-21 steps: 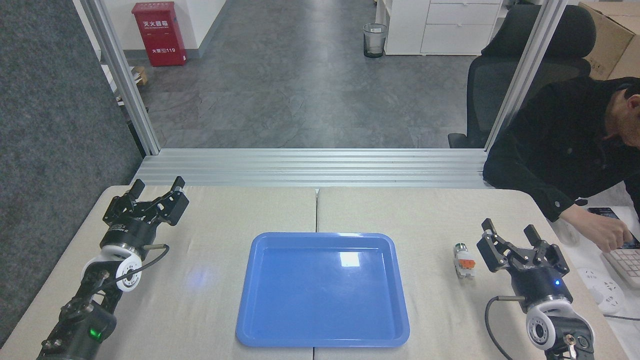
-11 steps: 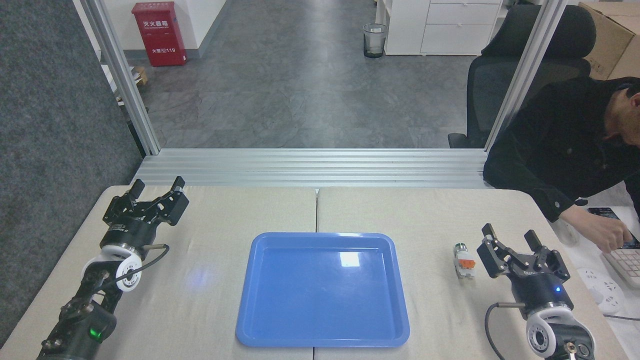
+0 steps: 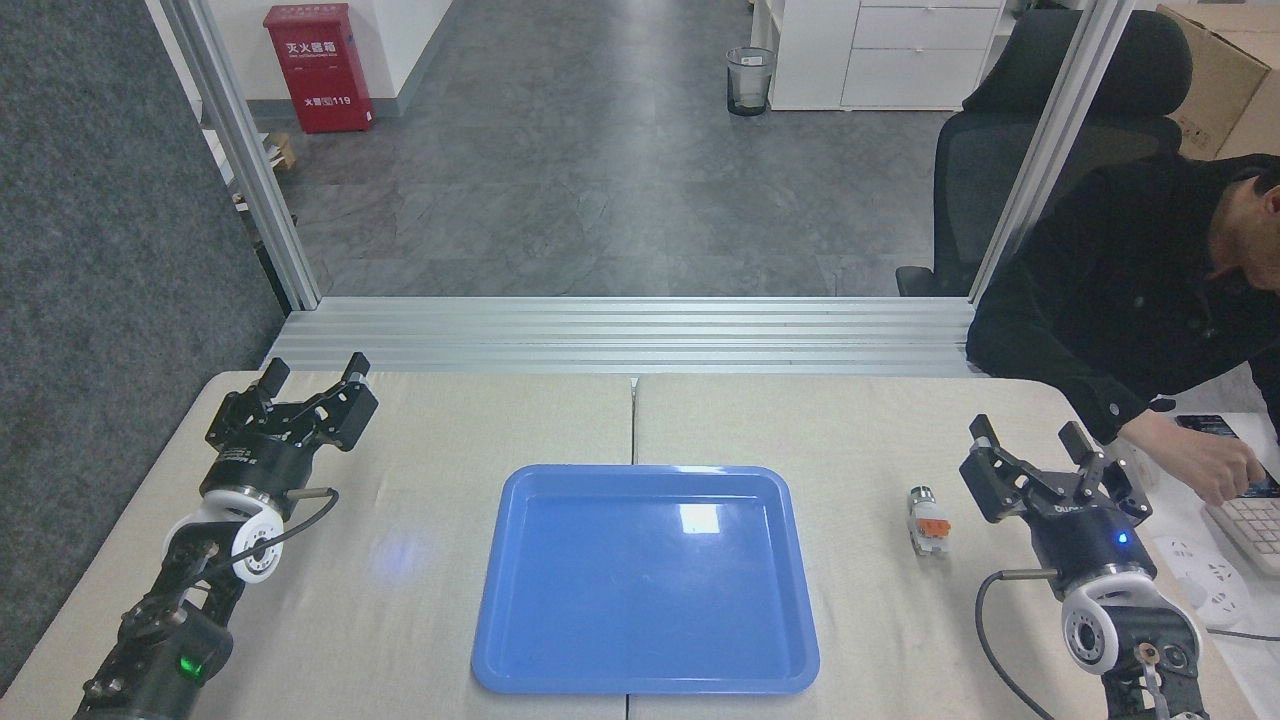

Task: Pick up switch part and place in tray
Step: 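Open the right gripper and lower it over the white-orange switch part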

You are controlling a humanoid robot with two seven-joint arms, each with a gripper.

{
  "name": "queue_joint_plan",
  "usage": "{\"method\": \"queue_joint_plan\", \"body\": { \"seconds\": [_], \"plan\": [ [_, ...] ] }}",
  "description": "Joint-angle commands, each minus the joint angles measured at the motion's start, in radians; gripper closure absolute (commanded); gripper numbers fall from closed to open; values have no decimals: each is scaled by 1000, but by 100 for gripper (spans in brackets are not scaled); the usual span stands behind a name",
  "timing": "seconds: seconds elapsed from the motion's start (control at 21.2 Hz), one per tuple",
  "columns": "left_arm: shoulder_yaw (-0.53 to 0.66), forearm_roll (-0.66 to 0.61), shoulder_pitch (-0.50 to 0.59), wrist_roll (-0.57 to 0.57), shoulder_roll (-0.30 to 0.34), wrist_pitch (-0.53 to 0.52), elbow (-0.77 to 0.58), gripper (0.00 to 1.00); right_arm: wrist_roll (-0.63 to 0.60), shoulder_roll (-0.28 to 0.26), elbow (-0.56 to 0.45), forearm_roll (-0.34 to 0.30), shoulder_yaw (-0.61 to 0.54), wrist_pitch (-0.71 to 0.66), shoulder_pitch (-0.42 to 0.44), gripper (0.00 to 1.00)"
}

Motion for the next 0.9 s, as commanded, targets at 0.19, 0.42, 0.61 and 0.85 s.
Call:
{"method": "queue_joint_plan", "body": {
  "seconds": [0.19, 0.42, 0.61, 0.85],
  "plan": [
    [0, 0, 1, 0, 0, -1, 0, 0, 88, -41, 458, 51, 136, -3, -168, 0],
    [0, 0, 0, 0, 0, 1, 0, 0, 86, 22, 548, 51, 140, -3, -165, 0],
    [0, 0, 0, 0, 0, 1, 0, 0, 77, 25, 613, 51, 144, 3, -153, 0],
    [0, 0, 1, 0, 0, 1, 0, 0, 40, 16, 648, 63, 148, 26, -130, 0]
  ]
}}
